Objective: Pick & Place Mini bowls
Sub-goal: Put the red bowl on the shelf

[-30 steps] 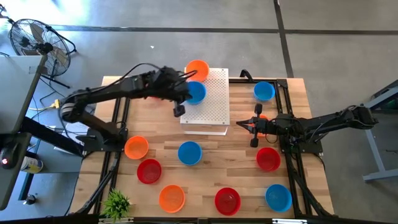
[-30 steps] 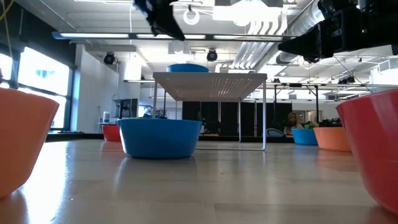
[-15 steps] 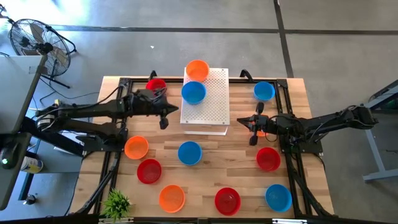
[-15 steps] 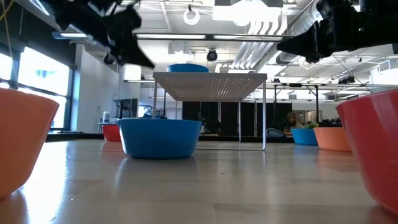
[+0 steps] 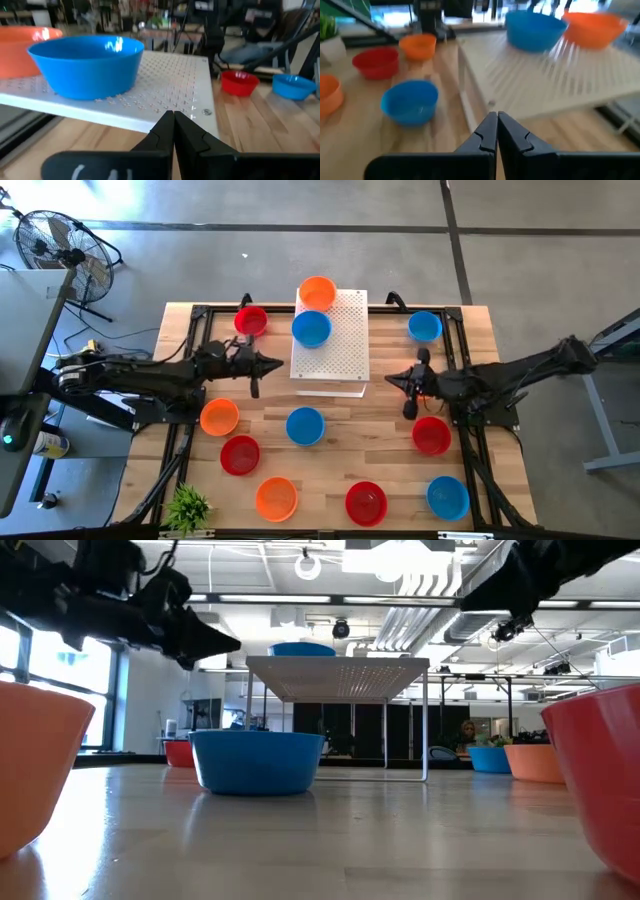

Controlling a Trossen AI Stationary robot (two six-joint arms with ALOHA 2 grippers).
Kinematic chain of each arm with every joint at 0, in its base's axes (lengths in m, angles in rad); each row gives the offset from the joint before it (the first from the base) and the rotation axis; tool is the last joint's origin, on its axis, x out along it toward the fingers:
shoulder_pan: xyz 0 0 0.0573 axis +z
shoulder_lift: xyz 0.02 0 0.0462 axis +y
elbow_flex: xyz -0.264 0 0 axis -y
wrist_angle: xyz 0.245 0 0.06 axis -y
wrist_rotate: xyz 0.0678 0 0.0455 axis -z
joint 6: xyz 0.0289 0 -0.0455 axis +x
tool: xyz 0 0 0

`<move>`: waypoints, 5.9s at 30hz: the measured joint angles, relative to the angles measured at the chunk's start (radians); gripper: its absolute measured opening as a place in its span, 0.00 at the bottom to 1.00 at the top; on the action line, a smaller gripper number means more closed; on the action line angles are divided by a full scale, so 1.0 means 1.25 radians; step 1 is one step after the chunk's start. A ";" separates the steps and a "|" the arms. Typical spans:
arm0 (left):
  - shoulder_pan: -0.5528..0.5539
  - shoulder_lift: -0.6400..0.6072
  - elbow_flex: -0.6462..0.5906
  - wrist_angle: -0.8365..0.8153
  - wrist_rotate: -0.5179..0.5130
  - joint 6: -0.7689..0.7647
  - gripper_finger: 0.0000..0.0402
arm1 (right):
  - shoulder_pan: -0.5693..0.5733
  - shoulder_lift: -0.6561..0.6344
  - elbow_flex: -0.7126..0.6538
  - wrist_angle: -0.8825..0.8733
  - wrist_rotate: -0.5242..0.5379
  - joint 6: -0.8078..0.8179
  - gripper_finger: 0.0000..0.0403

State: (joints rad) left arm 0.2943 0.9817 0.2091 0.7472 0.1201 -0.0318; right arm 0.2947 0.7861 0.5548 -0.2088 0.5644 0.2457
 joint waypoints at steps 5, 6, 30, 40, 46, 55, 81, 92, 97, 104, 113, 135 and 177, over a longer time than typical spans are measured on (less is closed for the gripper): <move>0.000 -0.025 -0.044 0.053 0.007 0.000 0.00 | 0.069 0.090 0.072 -0.094 0.048 0.095 0.00; 0.000 -0.030 -0.048 0.053 0.006 -0.001 0.00 | 0.074 0.111 0.088 -0.098 0.048 0.103 0.00; 0.000 -0.060 -0.058 0.039 0.019 -0.006 0.00 | 0.250 0.493 0.388 -0.709 -0.333 0.930 0.39; 0.000 -0.060 -0.058 0.029 0.018 -0.006 0.00 | 0.285 0.536 0.381 -0.716 -0.316 1.033 0.51; 0.000 -0.060 -0.058 0.028 0.018 -0.006 0.00 | 0.283 0.570 0.381 -0.715 -0.329 1.021 0.49; 0.000 -0.060 -0.058 0.027 0.018 -0.006 0.00 | 0.283 0.593 0.231 -0.552 -0.401 1.188 0.41; 0.000 -0.060 -0.058 0.022 0.018 -0.002 0.00 | 0.202 0.588 0.627 -0.683 -0.312 0.748 0.02; 0.000 -0.060 -0.058 0.004 0.018 -0.002 0.00 | 0.225 0.589 0.479 -0.759 -0.419 0.969 0.24; 0.000 -0.060 -0.058 0.004 0.018 0.000 0.00 | 0.248 0.590 0.337 -0.589 -0.445 1.026 0.40; 0.000 -0.060 -0.058 0.004 0.015 0.000 0.00 | 0.248 0.590 0.231 -0.537 -0.394 1.098 0.43; 0.000 -0.060 -0.058 0.004 0.015 0.000 0.00 | 0.246 0.588 0.172 -0.386 -0.384 1.076 0.05; 0.000 -0.060 -0.058 0.005 0.004 -0.002 0.00 | 0.148 0.590 0.666 -0.791 -0.324 0.658 0.01; 0.000 -0.060 -0.058 0.010 -0.003 0.000 0.00 | -0.482 0.697 0.821 -0.649 -0.371 -0.470 0.00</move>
State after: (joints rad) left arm 0.2943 0.9070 0.1360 0.7602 0.1166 -0.0313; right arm -0.3083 1.6569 1.5806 -1.0198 0.1013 -0.3416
